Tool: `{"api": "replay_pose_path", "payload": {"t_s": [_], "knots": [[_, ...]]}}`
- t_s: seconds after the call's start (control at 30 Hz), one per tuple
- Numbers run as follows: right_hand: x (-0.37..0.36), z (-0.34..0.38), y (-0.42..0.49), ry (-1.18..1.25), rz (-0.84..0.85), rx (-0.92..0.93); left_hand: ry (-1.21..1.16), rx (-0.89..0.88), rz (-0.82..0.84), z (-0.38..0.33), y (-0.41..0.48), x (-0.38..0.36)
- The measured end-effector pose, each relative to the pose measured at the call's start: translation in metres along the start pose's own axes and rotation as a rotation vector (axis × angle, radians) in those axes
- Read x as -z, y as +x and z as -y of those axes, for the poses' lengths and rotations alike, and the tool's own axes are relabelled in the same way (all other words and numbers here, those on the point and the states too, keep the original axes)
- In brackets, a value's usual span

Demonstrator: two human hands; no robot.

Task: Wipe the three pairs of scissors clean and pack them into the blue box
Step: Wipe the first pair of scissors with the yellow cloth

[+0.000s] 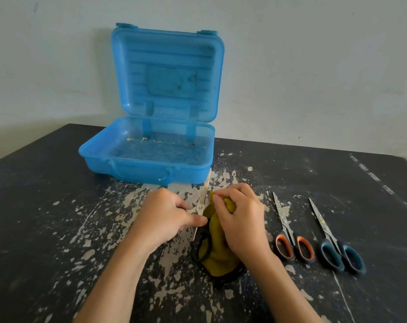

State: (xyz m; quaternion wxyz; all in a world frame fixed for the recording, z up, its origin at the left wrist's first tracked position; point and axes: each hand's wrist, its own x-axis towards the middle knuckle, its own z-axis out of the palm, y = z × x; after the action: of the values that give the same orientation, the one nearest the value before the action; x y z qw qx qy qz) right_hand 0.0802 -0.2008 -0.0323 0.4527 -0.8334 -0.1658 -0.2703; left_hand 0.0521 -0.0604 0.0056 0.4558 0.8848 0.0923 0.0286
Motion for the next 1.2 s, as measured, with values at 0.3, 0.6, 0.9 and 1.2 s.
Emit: {"api": "replay_pose_path", "payload": {"t_s": [0.3,0.6,0.9,1.2], "knots": [[0.005,0.002,0.001,0.029,0.217,-0.066,-0.071,0.018,-0.043,0.003,0.002,0.003],[0.01,0.017,0.0,0.064,0.191,0.153,-0.365,0.181,0.04,0.004,0.002,0.002],[0.0,0.015,-0.006,-0.045,0.343,0.276,-0.199,0.052,-0.083,0.003,0.002,-0.005],[0.003,0.006,-0.002,0.008,0.319,0.192,-0.205,0.085,-0.119,0.01,0.005,-0.002]]}}
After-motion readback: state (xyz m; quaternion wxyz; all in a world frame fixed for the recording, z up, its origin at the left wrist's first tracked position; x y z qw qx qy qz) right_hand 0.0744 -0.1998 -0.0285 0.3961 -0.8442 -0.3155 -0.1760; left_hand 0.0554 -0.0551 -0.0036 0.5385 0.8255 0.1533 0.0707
